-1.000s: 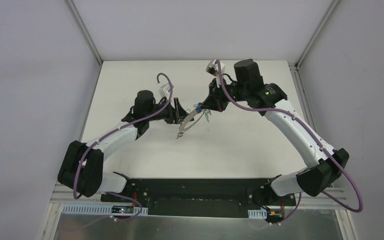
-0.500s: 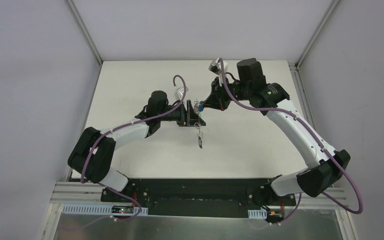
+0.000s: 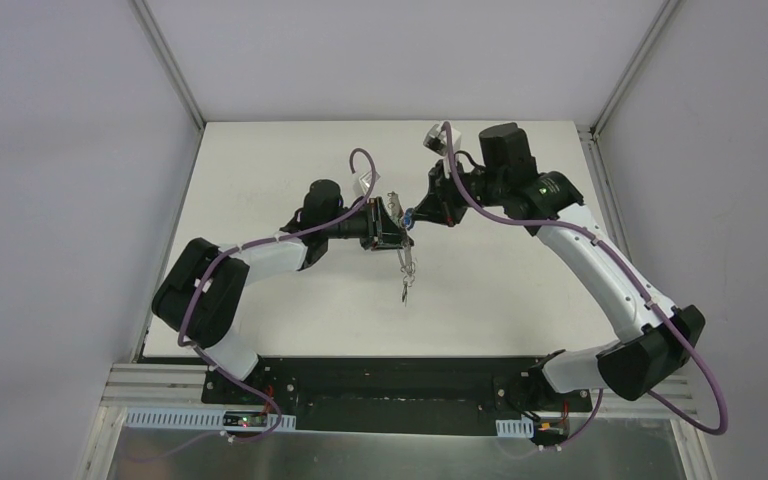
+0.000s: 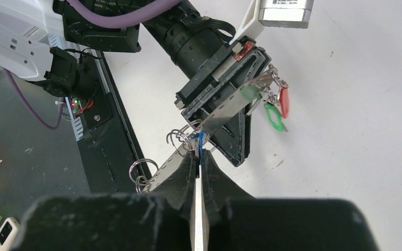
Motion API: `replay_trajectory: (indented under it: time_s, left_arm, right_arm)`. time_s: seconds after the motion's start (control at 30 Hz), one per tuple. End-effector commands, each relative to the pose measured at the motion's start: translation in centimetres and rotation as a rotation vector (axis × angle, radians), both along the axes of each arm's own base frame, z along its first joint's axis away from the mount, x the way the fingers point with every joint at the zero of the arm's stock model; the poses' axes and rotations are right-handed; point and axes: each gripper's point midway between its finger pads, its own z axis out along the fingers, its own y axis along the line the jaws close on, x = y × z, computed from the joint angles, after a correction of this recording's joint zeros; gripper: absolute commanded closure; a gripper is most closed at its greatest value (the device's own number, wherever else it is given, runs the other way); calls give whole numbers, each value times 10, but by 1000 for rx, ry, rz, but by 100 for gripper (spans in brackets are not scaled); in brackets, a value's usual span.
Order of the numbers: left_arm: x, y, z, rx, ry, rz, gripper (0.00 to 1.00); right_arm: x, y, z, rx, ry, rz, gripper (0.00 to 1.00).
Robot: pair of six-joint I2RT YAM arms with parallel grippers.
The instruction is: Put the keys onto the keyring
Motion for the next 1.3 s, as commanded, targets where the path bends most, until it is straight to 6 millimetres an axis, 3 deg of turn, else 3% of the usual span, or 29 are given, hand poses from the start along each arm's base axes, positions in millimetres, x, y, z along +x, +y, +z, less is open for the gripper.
replay_trajectory:
  time_s: [0.0, 0.1, 0.4, 0.7, 0.97, 1.17, 1.27]
  left_arm:
    - [-4, 4, 22, -6, -97, -11, 85]
    - [-2, 13, 18, 54, -127, 11, 100]
    - [5, 67, 1, 395, -251, 93, 100]
    - [12, 115, -2, 696, -300, 179, 100]
    - [17, 119, 1, 735, -319, 175, 100]
    - [26, 125, 7, 780, -355, 188, 100]
    - [29, 126, 6, 800, -350, 188, 100]
  right_arm:
    - [7, -8, 34, 70, -144, -24, 100]
    - [10, -14, 24, 38, -165, -43, 100]
    - [15, -42, -35, -128, -209, -95, 100]
    - [1, -43, -97, -175, -94, -57, 94]
    - [-6, -40, -125, -174, -21, -35, 88]
    - [-12, -39, -141, -189, 26, -6, 66]
    - [-13, -39, -141, -189, 23, 1, 61]
